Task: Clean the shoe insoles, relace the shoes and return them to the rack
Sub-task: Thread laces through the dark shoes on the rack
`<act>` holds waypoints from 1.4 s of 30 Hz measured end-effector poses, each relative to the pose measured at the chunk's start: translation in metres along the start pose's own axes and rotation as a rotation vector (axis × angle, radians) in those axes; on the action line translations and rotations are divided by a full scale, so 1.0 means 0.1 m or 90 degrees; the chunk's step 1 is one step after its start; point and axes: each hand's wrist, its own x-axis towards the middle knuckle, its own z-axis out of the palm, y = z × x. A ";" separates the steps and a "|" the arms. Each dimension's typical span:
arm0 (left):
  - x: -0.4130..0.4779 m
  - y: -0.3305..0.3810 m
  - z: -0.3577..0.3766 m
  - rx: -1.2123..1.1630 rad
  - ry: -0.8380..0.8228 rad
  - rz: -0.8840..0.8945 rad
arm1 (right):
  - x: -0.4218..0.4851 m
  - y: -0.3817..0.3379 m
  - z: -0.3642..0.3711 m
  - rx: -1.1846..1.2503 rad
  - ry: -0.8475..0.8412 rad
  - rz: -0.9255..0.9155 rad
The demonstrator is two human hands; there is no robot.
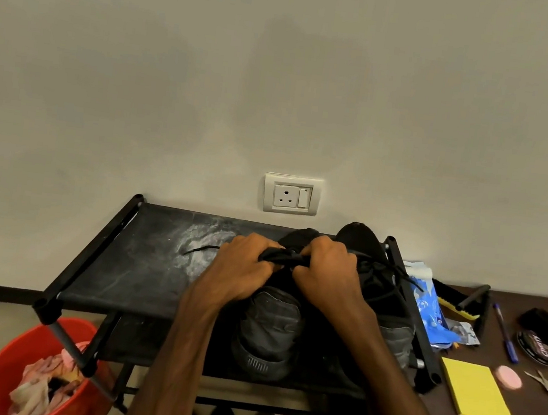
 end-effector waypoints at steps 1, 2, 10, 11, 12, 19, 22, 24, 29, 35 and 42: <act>0.00 -0.01 0.00 0.000 0.001 0.003 | 0.00 0.00 0.00 0.001 0.002 0.000; 0.01 -0.03 -0.01 -0.001 0.007 0.005 | 0.00 0.01 0.01 0.000 0.007 -0.001; -0.02 -0.02 -0.06 0.091 0.058 -0.033 | -0.10 -0.03 -0.22 -0.006 -0.040 -0.008; -0.04 0.00 -0.07 0.109 0.065 -0.043 | -0.15 -0.05 -0.26 -0.005 -0.041 0.003; -0.06 0.02 -0.08 0.131 0.067 -0.054 | -0.19 -0.07 -0.30 -0.013 -0.040 0.013; -0.21 0.54 -0.53 0.327 -0.015 -0.069 | -0.37 -0.33 -0.94 -0.165 -0.044 0.007; -0.24 0.76 -0.78 0.338 -0.025 -0.051 | -0.38 -0.41 -1.24 -0.192 -0.059 0.006; -0.27 0.89 -0.96 0.326 -0.029 -0.045 | -0.38 -0.45 -1.43 -0.166 -0.074 0.014; -0.22 1.06 -1.33 0.214 0.003 -0.010 | -0.31 -0.50 -1.84 -0.080 -0.103 0.043; -0.34 1.43 -1.57 -0.080 0.069 0.079 | -0.30 -0.66 -2.14 0.042 0.015 0.012; -0.39 1.71 -1.73 -0.311 0.086 0.153 | -0.29 -0.83 -2.41 0.291 0.097 -0.013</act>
